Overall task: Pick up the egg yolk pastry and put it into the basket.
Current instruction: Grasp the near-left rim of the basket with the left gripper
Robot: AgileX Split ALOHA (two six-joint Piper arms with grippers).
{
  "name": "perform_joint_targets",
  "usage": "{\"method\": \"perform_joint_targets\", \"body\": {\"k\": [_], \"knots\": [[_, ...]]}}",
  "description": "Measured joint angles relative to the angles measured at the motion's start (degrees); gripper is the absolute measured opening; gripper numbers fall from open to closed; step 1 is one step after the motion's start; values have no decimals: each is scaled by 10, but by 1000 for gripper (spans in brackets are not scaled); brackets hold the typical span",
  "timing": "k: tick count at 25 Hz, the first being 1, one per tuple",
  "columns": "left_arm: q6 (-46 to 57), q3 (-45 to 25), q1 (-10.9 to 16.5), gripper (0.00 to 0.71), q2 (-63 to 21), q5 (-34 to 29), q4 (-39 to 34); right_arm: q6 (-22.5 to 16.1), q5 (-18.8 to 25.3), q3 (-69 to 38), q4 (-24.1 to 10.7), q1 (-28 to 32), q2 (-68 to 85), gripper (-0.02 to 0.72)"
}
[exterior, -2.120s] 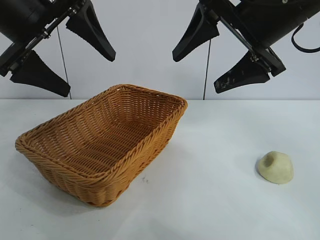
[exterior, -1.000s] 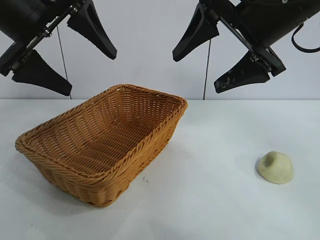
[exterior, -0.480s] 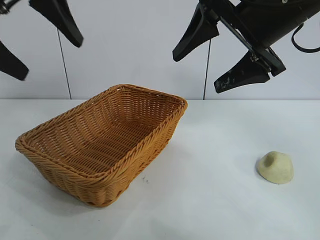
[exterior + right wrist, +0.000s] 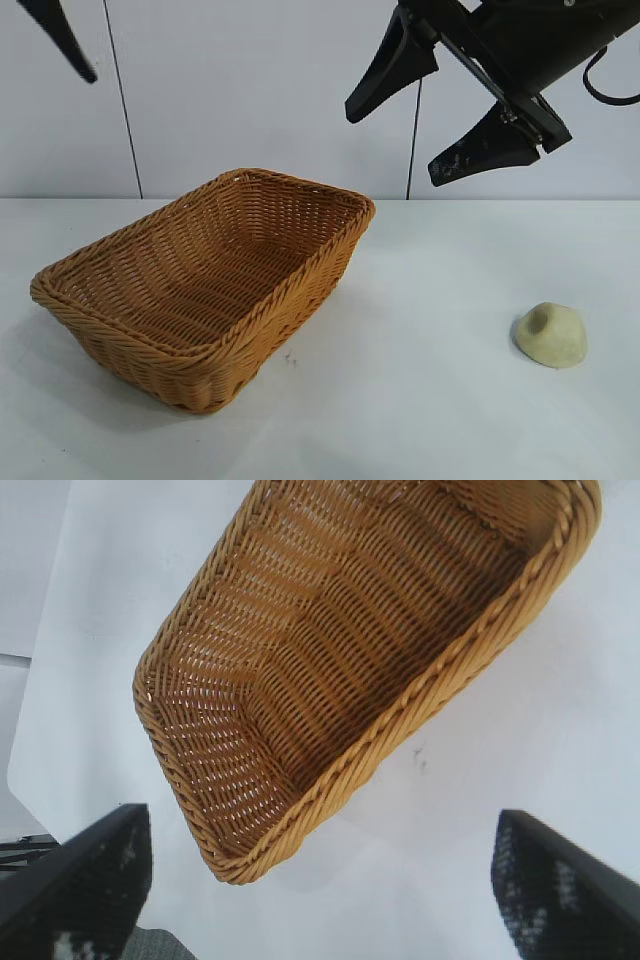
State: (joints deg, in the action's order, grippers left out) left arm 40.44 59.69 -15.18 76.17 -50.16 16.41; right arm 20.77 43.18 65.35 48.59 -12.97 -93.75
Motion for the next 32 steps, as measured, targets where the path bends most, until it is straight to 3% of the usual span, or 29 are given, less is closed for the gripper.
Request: {"method": "perform_joint_targets", "body": {"k": [8,13,17,25,32], "knots": [[42,-41,0,697,1,64,-3,-1,0,0,0,0,0,634],[65,-48,0,697,22,62,13,-2,0,0,0,0,0,634],[79,-64,0,697,56,70,18,-2,0,0,0,0,0,634],[99,-71,0,697,166,154,18,-4,0,0,0,0,0,634],[101,-71,0,697,242,161,18,-3,-1,0,0,0,0,634]]}}
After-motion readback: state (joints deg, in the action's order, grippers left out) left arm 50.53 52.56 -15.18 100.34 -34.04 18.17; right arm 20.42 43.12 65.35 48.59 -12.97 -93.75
